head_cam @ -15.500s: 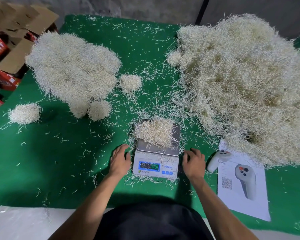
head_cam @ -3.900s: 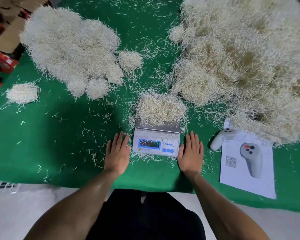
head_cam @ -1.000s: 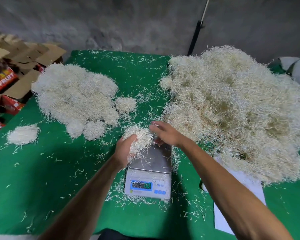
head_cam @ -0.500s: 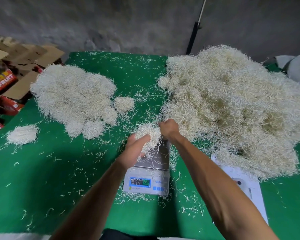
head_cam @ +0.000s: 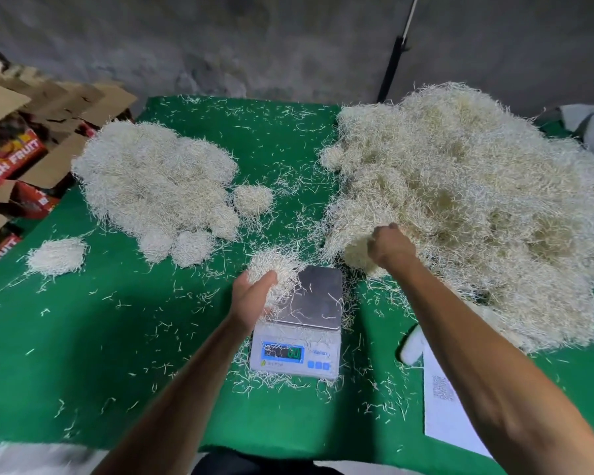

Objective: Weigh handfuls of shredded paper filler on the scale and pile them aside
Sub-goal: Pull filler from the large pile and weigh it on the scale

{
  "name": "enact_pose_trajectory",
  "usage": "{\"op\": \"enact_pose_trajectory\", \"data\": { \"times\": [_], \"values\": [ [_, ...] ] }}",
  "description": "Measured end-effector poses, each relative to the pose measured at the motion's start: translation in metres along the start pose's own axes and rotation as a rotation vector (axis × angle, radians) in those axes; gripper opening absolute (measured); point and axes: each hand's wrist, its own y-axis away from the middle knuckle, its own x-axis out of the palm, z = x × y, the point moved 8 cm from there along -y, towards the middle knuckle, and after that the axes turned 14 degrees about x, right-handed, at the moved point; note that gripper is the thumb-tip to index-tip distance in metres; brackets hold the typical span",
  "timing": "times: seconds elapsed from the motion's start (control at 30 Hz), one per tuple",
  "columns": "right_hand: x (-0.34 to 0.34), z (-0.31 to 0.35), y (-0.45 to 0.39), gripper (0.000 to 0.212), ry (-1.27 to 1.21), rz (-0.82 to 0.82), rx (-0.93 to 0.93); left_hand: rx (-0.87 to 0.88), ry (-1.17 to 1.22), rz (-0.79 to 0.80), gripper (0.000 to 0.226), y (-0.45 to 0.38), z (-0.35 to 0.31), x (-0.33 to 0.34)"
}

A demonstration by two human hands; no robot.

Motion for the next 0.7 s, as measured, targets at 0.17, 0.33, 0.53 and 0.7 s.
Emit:
{"op": "enact_pose_trajectory", "data": {
  "times": [0.17, 0.33, 0.53, 0.7],
  "values": [
    [-0.009, 0.029, 0.025, 0.013, 0.028, -0.166, -0.256, 0.004, 0.016, -0.013, 0.101, 0.0, 0.003, 0.005],
    [0.073, 0.012, 0.069, 0.049, -0.989, 0.536, 0.107, -0.03, 0.033, -0.053, 0.095, 0.001, 0.009, 0.01],
    [0.118, -0.031, 0.094, 0.051, -1.202, 0.634, 0.212, -0.019, 0.041, -0.093, 0.083, 0.006, 0.016, 0.003],
    [0.073, -0.042, 0.096, 0.039, -1.094, 0.014, 0.11, -0.074, 0.113, -0.18, 0.088, 0.011, 0.021, -0.003]
  ]
}}
